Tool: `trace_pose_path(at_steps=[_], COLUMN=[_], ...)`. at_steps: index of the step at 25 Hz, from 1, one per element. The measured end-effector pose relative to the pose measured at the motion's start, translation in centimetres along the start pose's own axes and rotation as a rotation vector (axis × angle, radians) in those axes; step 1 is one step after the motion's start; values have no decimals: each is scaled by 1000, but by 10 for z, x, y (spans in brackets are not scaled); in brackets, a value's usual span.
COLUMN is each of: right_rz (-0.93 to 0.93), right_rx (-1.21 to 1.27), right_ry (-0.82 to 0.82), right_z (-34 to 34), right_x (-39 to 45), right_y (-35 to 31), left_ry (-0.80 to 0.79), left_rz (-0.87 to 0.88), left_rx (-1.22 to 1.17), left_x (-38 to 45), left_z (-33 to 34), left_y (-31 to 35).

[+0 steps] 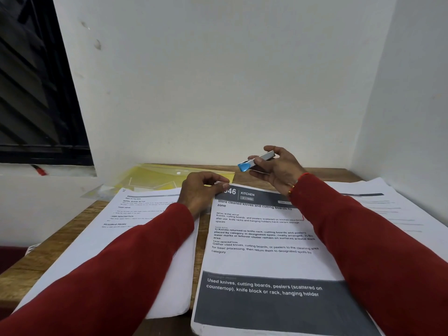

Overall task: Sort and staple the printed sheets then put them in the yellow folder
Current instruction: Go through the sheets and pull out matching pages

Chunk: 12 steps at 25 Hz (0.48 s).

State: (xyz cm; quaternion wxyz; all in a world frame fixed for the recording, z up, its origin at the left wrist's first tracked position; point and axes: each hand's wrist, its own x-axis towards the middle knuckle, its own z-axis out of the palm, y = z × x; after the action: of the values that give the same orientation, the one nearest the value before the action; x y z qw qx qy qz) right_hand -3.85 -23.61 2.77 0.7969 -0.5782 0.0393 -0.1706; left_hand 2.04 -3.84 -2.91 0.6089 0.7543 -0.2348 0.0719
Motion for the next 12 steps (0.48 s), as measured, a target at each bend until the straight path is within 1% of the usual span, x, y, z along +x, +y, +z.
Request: trace_pose_path(at_steps=[4,6,8,12], right_rz=[35,11,-34,-50], right_rx=[31,1,-85,-309], right_ry=[-1,-28,-79,-190], right_z=[0,-1,1,9], right_x=[1,0,-3,-7], right_y=[0,1,3,6], left_ry=[-9,-8,-1,21], left_rz=[20,22,18,-1], left_rx=[16,17,7,-12], left_x=[1,0,0,-1], left_z=[-1,-1,-1,0], left_y=[-1,0,1,2])
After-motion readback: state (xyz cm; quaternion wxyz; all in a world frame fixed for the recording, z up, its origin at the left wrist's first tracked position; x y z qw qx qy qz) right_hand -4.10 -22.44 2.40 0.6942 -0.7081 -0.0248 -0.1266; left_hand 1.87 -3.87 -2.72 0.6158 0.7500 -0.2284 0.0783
